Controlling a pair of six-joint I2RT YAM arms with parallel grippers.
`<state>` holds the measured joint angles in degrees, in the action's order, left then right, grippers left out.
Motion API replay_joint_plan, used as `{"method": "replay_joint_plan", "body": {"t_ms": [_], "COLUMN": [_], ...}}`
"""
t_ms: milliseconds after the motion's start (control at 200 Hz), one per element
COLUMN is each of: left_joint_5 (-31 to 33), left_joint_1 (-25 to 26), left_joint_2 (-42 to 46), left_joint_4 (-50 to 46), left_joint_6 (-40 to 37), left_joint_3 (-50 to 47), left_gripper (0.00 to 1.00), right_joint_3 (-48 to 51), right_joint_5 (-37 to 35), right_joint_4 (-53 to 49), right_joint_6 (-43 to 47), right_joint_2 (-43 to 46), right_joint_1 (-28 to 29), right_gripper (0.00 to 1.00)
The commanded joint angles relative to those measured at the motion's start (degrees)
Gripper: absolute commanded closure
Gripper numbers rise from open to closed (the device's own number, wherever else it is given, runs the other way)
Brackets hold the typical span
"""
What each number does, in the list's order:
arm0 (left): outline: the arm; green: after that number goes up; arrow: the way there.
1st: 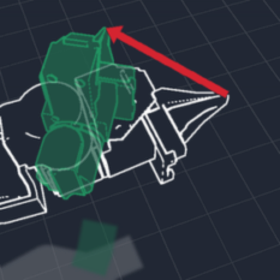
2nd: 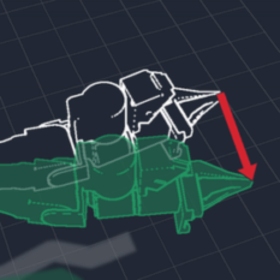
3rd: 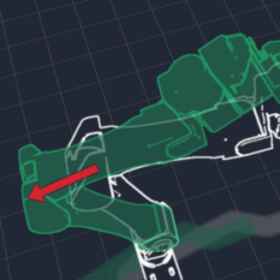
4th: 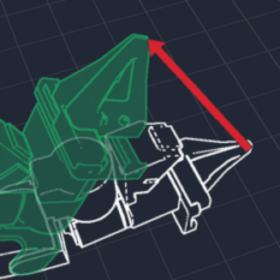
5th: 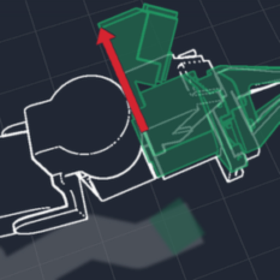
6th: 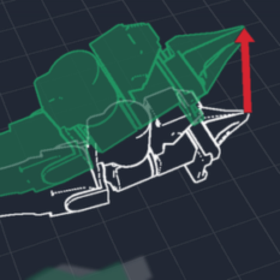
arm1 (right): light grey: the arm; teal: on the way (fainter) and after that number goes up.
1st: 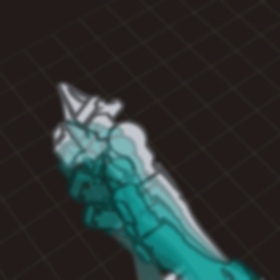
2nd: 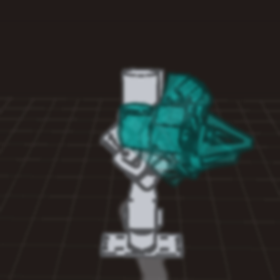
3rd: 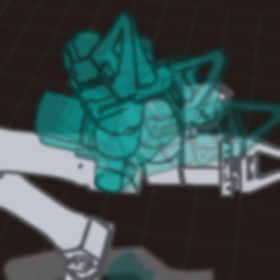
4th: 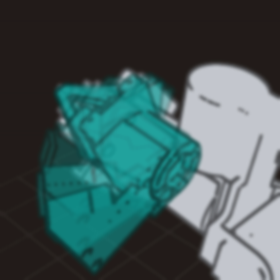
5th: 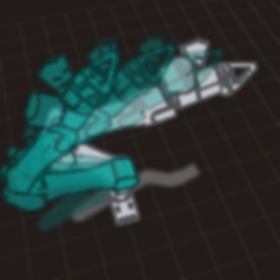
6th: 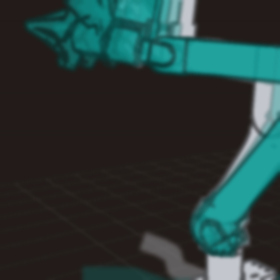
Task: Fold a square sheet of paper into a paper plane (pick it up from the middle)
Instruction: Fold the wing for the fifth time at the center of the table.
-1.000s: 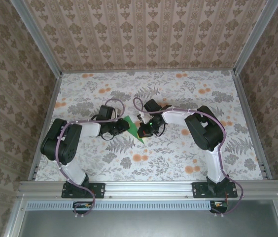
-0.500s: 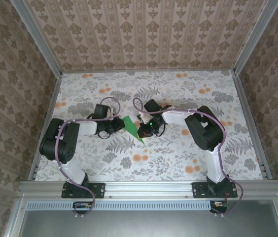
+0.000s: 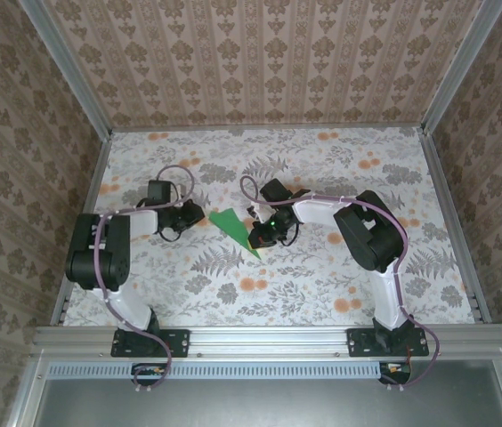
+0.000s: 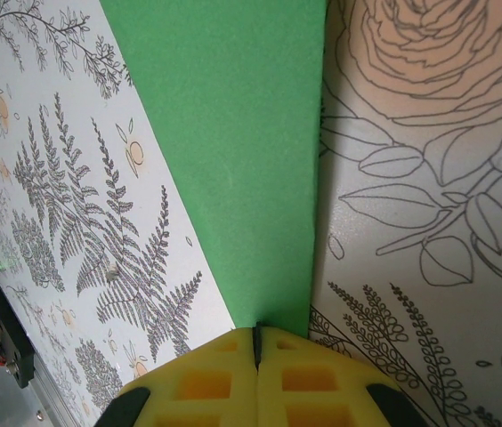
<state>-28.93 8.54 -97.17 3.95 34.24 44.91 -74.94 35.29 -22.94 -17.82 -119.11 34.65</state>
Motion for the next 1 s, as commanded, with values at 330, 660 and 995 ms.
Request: {"method": "replay_joint_plan", "body": {"t_ms": [330,660,995], "left_joint_5": [0.8,1.7,4.8], "left_joint_1": [15.7,22.1,16.4], "left_joint_2": [6.0,-3.0,-3.0], "left_joint_4": [5.7,11.8,10.8], "left_joint_6": [4.3,8.4,4.0], "left_joint_3": [-3.0,-4.2,-6.0], "left_gripper": [0.92,1.00,1.00], "right_joint_3": [2.6,2.9,3.6], "right_joint_5": [-6.1,-6.3,-7.3], "right_joint_4": [-7.6,-7.5,-9.2], "right_joint_6": [1.1,1.1,1.5], "right_joint_2": [-2.2,-2.1,-2.4], "right_joint_1": [0.2,0.2,0.2], "right_gripper": [1.00,1.00,1.00]}}
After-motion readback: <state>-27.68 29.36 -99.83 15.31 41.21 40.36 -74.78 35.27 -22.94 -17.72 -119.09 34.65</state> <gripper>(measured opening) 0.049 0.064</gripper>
